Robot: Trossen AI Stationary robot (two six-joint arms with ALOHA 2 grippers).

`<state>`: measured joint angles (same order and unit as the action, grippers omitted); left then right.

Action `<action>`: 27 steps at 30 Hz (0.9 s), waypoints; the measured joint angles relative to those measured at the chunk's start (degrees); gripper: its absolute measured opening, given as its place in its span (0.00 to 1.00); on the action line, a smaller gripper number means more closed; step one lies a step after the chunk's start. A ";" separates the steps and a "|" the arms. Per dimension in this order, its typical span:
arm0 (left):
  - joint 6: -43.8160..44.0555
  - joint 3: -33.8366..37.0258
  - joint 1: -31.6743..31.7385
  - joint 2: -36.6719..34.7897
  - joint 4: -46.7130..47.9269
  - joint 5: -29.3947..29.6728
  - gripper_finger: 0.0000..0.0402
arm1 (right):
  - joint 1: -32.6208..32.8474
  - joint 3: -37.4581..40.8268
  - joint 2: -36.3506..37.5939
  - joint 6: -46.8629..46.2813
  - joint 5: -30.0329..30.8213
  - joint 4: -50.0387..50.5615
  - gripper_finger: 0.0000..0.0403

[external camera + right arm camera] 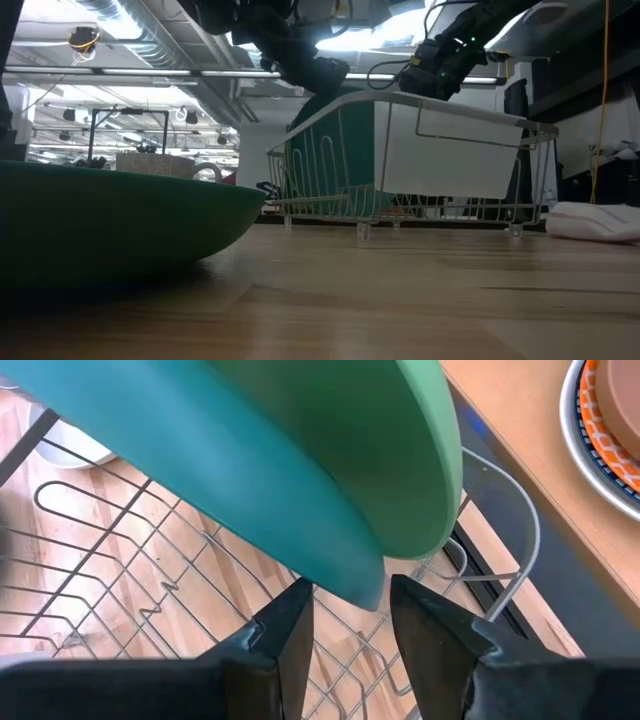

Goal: Sort dishes
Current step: Put the blue plate into the dish rack

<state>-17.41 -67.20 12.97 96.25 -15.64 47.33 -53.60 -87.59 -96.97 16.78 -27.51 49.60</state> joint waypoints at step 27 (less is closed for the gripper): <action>-3.92 -0.11 -7.33 -9.70 0.13 0.07 0.43 | 0.00 0.00 0.00 -12.17 2.32 -4.66 0.34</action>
<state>-21.33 -67.31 5.64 86.55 -15.51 47.41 -53.60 -87.59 -96.97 4.60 -25.19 44.95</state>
